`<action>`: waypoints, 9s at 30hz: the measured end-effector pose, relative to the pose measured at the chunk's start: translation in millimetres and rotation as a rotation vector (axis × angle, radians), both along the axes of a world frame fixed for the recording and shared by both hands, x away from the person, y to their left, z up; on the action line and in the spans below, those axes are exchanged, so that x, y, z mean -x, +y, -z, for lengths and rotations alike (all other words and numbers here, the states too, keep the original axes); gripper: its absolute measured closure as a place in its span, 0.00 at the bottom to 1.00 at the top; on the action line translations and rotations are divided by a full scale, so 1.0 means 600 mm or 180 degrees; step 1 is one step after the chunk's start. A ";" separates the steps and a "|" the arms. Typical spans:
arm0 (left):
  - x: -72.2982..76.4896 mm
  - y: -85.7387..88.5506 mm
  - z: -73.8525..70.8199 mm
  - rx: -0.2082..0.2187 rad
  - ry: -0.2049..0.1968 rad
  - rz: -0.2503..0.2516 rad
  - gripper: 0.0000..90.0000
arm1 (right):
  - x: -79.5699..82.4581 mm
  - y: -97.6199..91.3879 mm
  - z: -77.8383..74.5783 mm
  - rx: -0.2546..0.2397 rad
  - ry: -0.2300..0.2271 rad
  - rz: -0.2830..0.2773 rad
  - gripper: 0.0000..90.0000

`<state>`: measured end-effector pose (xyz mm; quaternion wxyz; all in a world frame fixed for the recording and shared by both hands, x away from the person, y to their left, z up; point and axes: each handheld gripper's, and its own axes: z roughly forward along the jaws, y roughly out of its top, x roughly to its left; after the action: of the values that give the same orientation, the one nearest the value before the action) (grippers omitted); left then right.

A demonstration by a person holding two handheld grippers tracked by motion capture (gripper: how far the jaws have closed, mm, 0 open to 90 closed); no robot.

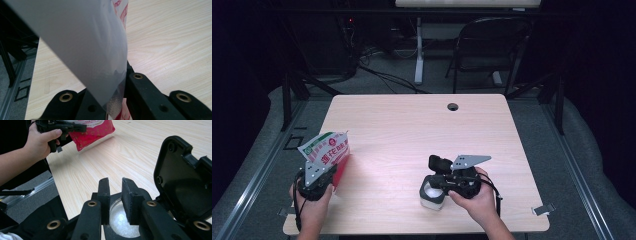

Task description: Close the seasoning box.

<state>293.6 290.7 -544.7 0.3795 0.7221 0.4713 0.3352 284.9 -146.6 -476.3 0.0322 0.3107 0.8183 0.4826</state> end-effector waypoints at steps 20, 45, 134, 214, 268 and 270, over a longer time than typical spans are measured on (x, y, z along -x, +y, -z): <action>-0.006 -0.005 0.016 -0.0106 0.0117 0.0035 0.99 | 0.000 -0.003 -0.001 -0.0039 -0.0005 0.0022 0.80; -0.007 -0.056 0.041 0.0094 0.0303 0.0670 0.33 | 0.000 0.003 -0.004 -0.0026 -0.0032 0.0001 0.77; 0.048 -0.199 0.015 -0.0090 0.0383 0.1628 0.34 | -0.019 -0.118 -0.045 0.0050 -0.0071 0.0804 0.53; 0.067 -0.172 0.009 -0.0061 0.0346 0.1472 0.37 | -0.057 -0.082 -0.016 0.0113 -0.0045 0.0770 0.76; 0.038 -0.147 -0.015 0.0067 0.0203 0.1299 0.37 | -0.021 -0.026 0.021 0.0404 -0.0003 0.0347 0.72; 0.037 -0.146 -0.015 0.0066 0.0204 0.1284 0.37 | -0.021 -0.026 0.021 0.0391 -0.0005 0.0349 0.72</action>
<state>271.3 203.3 -535.4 0.4312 0.8082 0.3324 0.2243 297.4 -162.0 -488.8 0.0782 0.3522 0.8281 0.4292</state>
